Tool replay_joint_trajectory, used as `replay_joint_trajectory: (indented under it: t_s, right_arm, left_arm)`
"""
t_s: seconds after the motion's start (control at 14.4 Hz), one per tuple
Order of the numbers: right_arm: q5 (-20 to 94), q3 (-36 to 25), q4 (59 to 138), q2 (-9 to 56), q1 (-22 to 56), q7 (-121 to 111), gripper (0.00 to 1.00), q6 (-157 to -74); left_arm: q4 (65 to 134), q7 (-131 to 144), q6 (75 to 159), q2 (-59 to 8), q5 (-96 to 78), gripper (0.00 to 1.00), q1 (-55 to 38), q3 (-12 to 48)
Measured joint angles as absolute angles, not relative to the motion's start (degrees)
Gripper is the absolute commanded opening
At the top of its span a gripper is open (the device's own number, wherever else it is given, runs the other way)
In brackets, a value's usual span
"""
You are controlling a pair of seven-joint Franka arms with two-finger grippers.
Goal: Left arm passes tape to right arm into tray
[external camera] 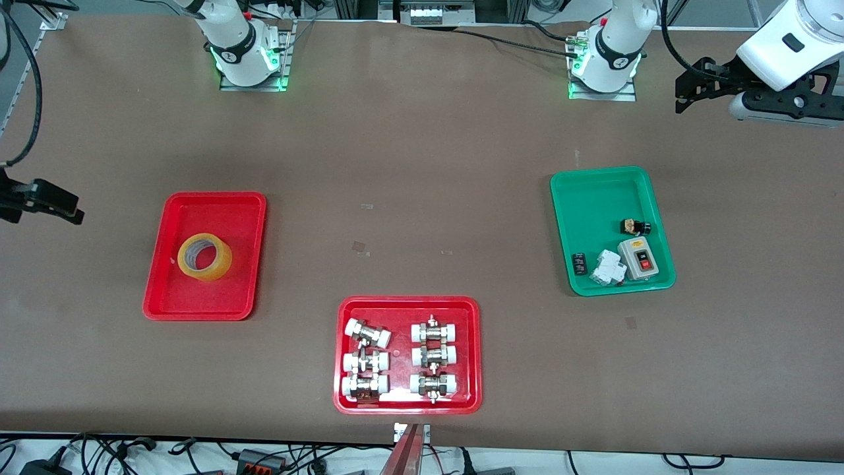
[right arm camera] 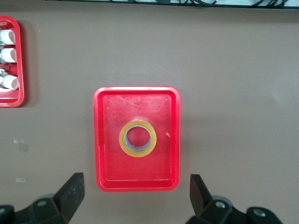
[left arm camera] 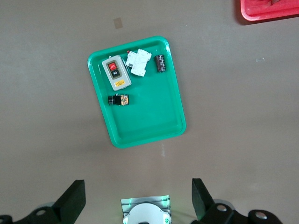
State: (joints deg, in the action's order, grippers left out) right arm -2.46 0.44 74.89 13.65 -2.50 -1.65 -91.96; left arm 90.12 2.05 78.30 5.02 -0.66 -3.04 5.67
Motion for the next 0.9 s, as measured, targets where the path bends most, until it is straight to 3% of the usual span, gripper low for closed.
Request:
replay_joint_trajectory:
  t_s: [0.42, 0.9]
  right_arm:
    - [-2.68, 0.41, 92.31, 3.32, -2.52, -1.42, 1.0, -97.58]
    - [-2.67, 0.72, 95.33, 0.14, -2.49, -1.39, 1.0, -96.97]
  left_arm:
    - [90.11, 2.05, 78.3, 5.02, -0.66, 1.0, -3.04, 5.67]
    - [90.11, 2.05, 78.3, 5.02, -0.66, 1.0, -3.04, 5.66]
